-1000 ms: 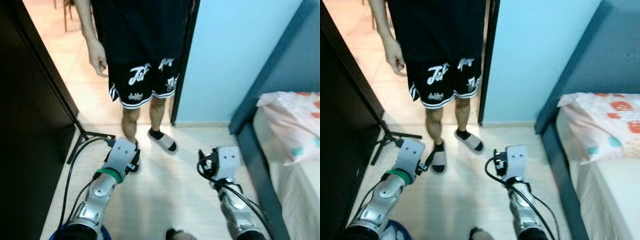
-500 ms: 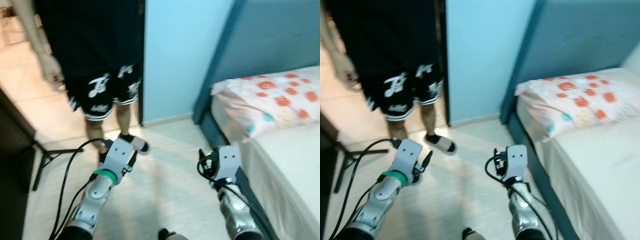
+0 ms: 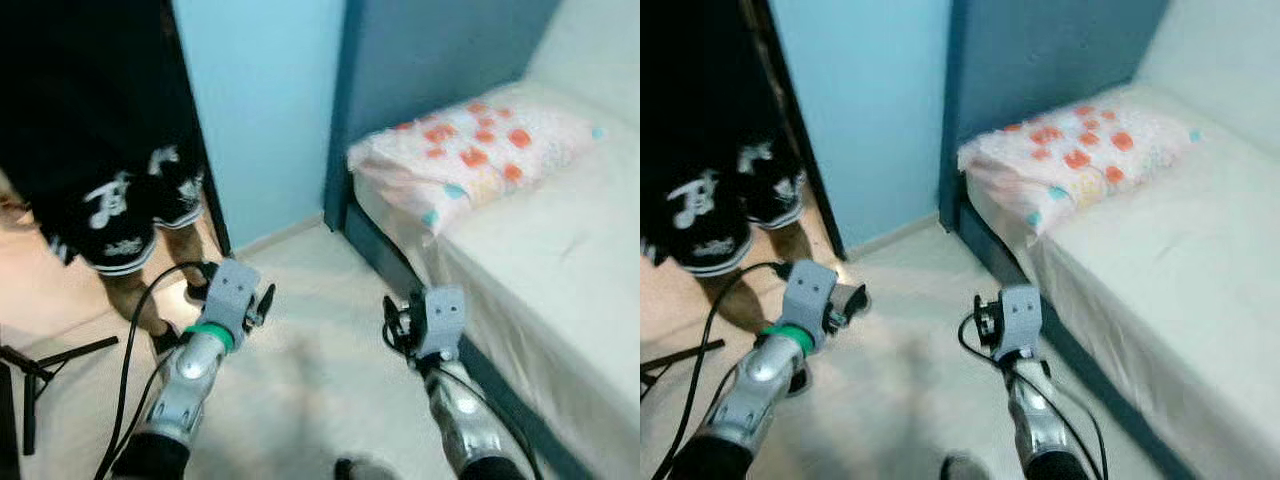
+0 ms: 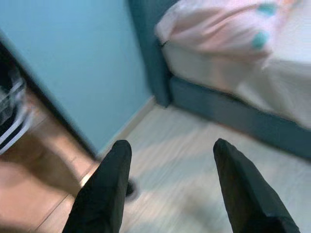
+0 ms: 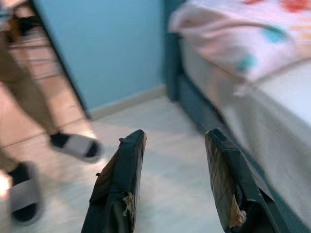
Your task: Clean up the room
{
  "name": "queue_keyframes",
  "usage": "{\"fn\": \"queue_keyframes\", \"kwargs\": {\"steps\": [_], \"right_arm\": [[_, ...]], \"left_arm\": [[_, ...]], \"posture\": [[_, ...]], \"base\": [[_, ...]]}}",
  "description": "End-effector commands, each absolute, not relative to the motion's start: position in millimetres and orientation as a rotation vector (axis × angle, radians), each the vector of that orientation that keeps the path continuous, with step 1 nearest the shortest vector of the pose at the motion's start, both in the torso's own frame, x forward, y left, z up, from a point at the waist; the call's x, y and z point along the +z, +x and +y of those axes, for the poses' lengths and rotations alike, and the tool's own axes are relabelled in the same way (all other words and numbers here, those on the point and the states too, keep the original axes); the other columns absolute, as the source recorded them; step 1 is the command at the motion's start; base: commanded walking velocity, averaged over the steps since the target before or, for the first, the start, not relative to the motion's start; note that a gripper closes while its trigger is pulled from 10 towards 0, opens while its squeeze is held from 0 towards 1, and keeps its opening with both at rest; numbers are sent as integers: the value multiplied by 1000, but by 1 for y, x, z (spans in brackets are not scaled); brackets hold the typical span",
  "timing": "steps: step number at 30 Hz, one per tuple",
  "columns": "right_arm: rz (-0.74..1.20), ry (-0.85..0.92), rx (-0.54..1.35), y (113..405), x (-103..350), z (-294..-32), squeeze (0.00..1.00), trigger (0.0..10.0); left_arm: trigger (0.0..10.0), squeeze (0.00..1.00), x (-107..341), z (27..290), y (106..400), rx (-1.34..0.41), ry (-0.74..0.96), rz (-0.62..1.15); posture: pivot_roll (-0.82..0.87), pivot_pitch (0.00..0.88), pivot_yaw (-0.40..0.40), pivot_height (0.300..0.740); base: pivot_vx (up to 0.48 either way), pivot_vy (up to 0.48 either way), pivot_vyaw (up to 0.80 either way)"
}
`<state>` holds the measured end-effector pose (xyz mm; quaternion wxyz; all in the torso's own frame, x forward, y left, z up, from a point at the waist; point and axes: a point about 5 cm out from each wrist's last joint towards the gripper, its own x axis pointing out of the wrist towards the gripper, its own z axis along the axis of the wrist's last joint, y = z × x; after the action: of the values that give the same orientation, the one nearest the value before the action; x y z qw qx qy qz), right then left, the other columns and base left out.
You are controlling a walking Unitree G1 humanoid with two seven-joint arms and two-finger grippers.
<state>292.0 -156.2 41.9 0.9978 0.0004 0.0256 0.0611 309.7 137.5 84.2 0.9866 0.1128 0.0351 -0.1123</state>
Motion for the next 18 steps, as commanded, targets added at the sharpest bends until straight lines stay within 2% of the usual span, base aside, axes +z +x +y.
{"fn": "queue_keyframes", "kwargs": {"steps": [1,11,18], "right_arm": [[64,10,112,290,39,-158,0,10000],[61,16,106,290,39,-157,0,10000],[58,18,98,290,40,-157,0,10000]], "left_arm": [[10000,0,86,134,308,-243,209,69],[10000,0,87,129,311,-270,172,104],[10000,0,86,127,313,-272,210,86]], "posture": [[-14,74,60,740],[-17,76,66,740],[-23,65,77,740]], "base": [[0,0,-800],[0,0,-800],[0,0,-800]]}}
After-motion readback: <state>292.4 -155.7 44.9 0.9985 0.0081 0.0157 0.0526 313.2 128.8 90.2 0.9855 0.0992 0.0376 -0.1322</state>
